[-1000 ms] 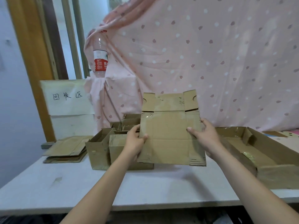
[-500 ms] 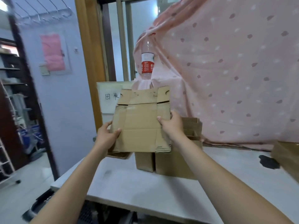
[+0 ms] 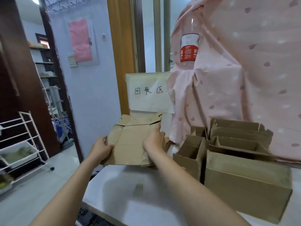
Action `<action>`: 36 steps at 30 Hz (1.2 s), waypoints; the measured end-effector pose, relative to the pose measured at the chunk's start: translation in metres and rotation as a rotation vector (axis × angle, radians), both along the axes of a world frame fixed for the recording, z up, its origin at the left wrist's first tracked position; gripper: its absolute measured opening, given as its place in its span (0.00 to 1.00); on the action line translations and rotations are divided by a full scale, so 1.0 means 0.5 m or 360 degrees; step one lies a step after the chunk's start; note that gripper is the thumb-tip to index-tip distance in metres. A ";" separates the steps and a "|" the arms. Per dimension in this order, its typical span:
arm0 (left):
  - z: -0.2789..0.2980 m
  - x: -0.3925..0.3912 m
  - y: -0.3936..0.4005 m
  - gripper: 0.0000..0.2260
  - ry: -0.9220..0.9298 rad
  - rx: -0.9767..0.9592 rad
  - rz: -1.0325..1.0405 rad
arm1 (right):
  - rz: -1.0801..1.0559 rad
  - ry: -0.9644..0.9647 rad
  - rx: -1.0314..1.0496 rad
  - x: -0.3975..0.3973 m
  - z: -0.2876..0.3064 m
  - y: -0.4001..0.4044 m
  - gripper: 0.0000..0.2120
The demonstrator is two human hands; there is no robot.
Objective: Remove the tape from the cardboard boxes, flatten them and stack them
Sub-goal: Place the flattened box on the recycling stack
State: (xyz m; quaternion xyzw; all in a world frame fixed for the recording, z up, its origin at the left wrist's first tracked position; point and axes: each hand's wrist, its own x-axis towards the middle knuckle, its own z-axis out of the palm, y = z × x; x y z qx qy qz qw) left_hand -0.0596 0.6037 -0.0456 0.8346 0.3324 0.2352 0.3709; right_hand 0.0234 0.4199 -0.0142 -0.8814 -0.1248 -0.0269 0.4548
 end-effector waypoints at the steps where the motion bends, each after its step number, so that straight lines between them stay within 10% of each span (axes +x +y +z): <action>1: -0.011 0.015 0.012 0.22 0.0048 0.0025 -0.0023 | -0.0022 0.0026 -0.0006 0.012 -0.017 0.011 0.31; 6: -0.056 0.106 0.051 0.22 0.0251 0.0128 -0.0200 | -0.0301 0.0228 0.0002 0.097 -0.116 0.057 0.17; 19: -0.173 0.233 0.100 0.21 0.0635 0.0430 -0.0310 | -0.0134 0.0099 -0.1017 0.174 -0.233 0.104 0.33; 36: -0.231 0.301 0.038 0.22 0.0709 0.0902 -0.0732 | 0.0148 0.0057 -0.1051 0.186 -0.264 0.160 0.30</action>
